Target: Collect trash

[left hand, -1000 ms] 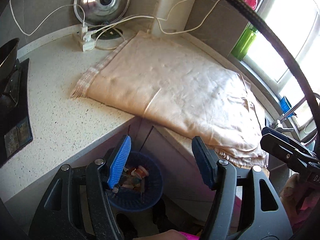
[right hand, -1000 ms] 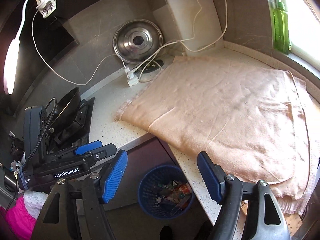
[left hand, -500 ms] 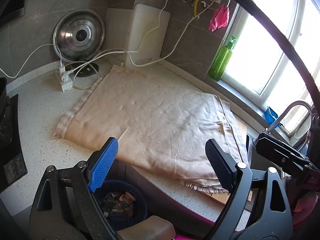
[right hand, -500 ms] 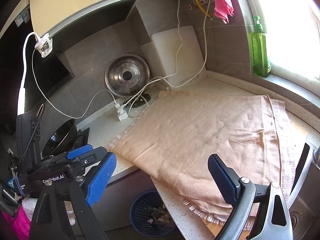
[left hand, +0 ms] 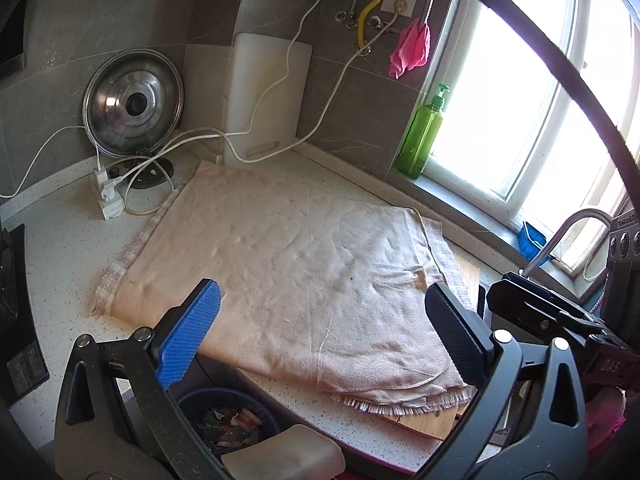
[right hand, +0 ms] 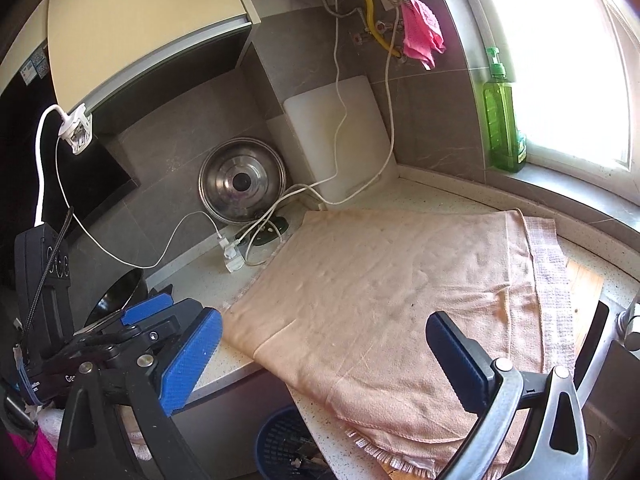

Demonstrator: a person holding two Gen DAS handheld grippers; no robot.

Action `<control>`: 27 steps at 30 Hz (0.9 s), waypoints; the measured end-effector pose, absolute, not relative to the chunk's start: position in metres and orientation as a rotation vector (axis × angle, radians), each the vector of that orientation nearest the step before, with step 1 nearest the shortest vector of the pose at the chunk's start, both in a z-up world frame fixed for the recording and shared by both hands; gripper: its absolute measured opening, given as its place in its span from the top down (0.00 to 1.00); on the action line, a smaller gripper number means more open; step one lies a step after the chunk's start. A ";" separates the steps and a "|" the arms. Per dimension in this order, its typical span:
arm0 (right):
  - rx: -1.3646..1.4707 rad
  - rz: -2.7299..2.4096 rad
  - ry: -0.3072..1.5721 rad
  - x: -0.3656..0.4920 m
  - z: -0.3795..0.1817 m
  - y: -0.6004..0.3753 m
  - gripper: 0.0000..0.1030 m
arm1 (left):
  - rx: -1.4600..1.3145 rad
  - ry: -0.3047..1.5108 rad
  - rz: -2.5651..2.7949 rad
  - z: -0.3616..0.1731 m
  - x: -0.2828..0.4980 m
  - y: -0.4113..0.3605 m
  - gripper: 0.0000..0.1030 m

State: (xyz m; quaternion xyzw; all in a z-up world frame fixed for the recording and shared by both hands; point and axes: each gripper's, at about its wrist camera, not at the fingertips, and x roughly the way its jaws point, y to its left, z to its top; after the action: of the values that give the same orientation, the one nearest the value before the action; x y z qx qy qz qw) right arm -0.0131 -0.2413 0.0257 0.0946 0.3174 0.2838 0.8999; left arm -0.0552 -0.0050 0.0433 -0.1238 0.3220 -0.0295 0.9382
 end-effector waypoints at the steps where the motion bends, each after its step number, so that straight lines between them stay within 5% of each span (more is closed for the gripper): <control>1: 0.201 0.586 0.657 -0.012 0.026 -0.242 0.00 | -0.253 0.658 -0.060 0.044 -0.054 -0.006 0.00; 27: 0.250 0.584 0.677 0.006 0.020 -0.241 0.00 | -0.226 0.668 -0.036 0.044 -0.045 -0.007 0.00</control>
State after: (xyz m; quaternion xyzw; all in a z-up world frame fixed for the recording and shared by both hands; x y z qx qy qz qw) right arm 0.0064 -0.2411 0.0203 0.1204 0.3267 0.2815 0.8942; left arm -0.0449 -0.0067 0.0438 -0.1106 0.3273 -0.0174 0.9382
